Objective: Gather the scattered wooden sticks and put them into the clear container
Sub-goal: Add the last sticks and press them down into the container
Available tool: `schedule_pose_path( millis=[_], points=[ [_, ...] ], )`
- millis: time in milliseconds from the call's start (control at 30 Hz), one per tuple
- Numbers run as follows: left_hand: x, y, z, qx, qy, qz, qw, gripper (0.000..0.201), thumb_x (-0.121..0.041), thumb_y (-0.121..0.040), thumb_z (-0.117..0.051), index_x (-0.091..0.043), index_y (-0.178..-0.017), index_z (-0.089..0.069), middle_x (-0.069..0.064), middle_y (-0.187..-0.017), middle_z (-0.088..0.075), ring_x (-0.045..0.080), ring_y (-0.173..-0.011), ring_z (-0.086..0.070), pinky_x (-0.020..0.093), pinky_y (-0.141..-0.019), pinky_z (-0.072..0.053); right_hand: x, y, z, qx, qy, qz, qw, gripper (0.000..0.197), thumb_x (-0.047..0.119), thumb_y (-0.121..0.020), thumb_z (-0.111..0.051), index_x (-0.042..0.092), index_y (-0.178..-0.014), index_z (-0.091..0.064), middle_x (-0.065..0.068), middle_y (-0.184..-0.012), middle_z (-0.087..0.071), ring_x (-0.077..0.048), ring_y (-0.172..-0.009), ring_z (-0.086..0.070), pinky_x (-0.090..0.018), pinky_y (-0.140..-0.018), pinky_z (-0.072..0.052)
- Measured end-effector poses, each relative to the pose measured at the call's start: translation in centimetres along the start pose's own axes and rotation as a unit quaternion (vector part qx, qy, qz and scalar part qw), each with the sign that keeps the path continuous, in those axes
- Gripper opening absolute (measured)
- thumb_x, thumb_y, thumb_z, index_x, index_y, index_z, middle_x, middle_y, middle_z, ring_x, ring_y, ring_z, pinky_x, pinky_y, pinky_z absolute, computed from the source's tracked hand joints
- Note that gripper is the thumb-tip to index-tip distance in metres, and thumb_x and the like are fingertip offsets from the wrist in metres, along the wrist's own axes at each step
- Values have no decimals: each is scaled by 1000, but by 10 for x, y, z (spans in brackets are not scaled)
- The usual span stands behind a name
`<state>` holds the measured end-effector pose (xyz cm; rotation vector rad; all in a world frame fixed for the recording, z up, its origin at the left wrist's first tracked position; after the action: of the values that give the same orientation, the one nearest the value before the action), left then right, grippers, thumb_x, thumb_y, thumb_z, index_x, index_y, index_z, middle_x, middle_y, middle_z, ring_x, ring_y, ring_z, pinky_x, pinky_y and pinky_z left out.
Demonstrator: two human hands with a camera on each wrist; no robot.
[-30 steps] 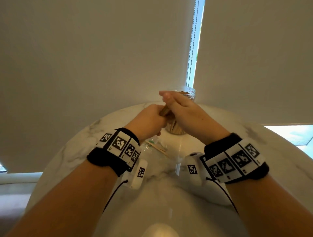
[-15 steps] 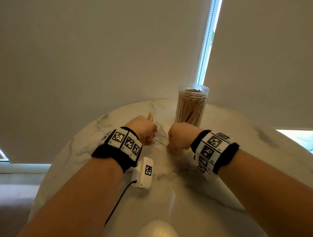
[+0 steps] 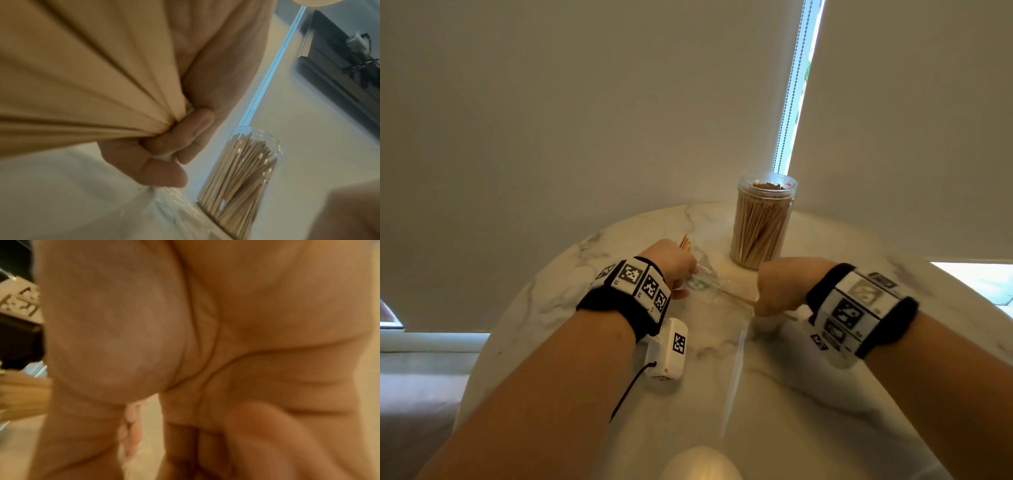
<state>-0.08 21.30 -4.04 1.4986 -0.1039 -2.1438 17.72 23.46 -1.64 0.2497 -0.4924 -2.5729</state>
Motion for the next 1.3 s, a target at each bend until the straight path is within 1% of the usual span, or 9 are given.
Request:
schedule_pose_path(
  millis=[233,467,533,633,800,867,1067,1200,1300],
  points=[
    [-26,2,17,21,178,-67,982,19,-22,-100,-59,-5,-99,-67,9,-96,-76,6,-41,-43,23,-51,-49,-70,65,13,-74,-202,-48,975,10,26,-85,-66,20,-80,-72,3,-64,-69,-14,-56,-60,-25,-51,-46],
    [-79,47,-14,136,397,-185,889,55,-54,-91,-59,-9,-120,-62,-5,-66,-41,4,-53,-39,25,-65,-46,-23,61,39,-215,-466,134,848,9,18,-94,-65,11,-92,-70,-7,-81,-75,-20,-71,-71,-35,-73,-62],
    [-82,54,-26,140,347,-208,904,60,-59,-81,-64,-8,-113,-64,-7,-62,-47,4,-49,-46,24,-59,-48,-9,54,42,-243,-453,149,845,9,21,-95,-64,14,-91,-68,-3,-78,-74,-17,-71,-72,-34,-73,-62],
    [-76,46,-34,85,310,-209,924,29,-38,-94,-66,-12,-84,-62,-3,-59,-52,10,-47,-51,27,-51,-47,-5,45,41,-311,-393,129,855,10,28,-95,-63,20,-88,-65,2,-75,-71,-11,-67,-69,-34,-72,-61],
    [-66,26,-34,49,377,-160,911,30,-40,-101,-53,-11,-102,-59,6,-95,-62,17,-86,-59,40,-88,-54,-7,32,25,-240,-307,88,917,42,63,-90,-58,27,-111,-54,13,-94,-64,-2,-83,-62,-19,-68,-48],
    [-70,32,-40,82,428,-168,884,29,-41,-101,-53,-12,-98,-57,4,-81,-62,15,-74,-60,41,-93,-53,1,28,18,-187,-291,109,932,42,56,-91,-61,26,-118,-50,8,-97,-64,-5,-83,-63,-19,-68,-51],
    [-80,46,-54,98,465,-230,849,40,-46,-98,-55,-18,-69,-52,-2,-59,-41,11,-54,-43,29,-66,-44,-5,8,13,-241,-362,107,894,25,36,-92,-59,24,-114,-56,4,-92,-67,-11,-81,-65,-30,-74,-55],
    [-76,48,-61,92,385,-265,879,58,-50,-101,-46,-25,-54,-68,3,-69,-62,18,-71,-62,36,-83,-55,-4,10,16,-289,-359,115,880,7,27,-95,-59,23,-101,-61,4,-83,-66,-9,-73,-63,-17,-62,-44],
    [-76,49,-60,103,376,-261,883,41,-38,-100,-57,-23,-66,-73,6,-80,-67,17,-77,-65,35,-85,-55,-13,16,23,-338,-335,84,876,21,36,-97,-57,20,-85,-64,3,-71,-64,-11,-63,-62,-18,-55,-41]
  ],
)
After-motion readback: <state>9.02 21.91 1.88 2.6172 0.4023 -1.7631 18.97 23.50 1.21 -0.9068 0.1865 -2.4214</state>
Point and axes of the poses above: each hand's wrist, its own y-axis away from the middle knuckle, its own z-axis out of the back of the hand, x = y × z, the point moved 5 cm from there along -y, towards the middle knuckle
